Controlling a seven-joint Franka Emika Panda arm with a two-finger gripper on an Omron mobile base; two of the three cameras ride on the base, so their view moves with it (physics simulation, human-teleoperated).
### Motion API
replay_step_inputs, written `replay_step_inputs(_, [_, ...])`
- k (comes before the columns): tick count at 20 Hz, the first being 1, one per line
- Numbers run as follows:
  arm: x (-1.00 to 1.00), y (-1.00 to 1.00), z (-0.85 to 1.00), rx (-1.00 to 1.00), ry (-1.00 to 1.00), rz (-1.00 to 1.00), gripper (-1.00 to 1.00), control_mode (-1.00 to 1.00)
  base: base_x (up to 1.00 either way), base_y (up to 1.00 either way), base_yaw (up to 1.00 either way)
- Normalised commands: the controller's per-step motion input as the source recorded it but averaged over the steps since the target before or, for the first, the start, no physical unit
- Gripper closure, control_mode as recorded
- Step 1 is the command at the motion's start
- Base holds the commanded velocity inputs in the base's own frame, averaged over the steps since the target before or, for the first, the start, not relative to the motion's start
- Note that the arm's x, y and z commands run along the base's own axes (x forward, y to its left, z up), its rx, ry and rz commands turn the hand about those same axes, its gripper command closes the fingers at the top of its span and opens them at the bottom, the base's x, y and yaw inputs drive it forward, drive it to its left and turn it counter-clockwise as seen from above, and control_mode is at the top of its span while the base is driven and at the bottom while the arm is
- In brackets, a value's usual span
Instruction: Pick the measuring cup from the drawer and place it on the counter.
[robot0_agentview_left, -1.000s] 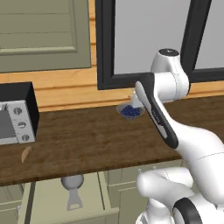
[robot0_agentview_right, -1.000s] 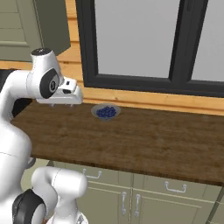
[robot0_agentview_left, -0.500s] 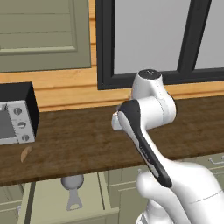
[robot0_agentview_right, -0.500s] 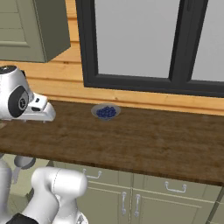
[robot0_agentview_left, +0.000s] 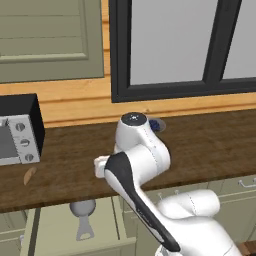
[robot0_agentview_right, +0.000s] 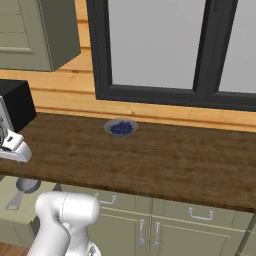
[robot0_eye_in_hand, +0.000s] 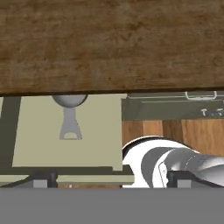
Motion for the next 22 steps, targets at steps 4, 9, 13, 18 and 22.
replay_step_inputs(4, [-0.29, 0.48, -0.38, 0.05, 0.07, -0.02, -1.0, -1.0, 0.0, 0.0, 0.0])
replay_step_inputs(9, [-0.14, 0.35, -0.3, -0.03, 0.06, 0.0, -1.0, -1.0, 0.0, 0.0, 0.0])
replay_step_inputs(13, [-0.19, 0.37, -0.18, 0.0, 0.03, 0.0, -1.0, -1.0, 0.0, 0.0, 0.0])
replay_step_inputs(18, [-0.32, 0.59, -0.2, 0.0, 0.04, 0.0, -1.0, -1.0, 0.0, 0.0, 0.0])
replay_step_inputs(22, [-0.11, 0.2, -0.21, 0.0, 0.07, 0.0, -1.0, -1.0, 0.0, 0.0, 0.0])
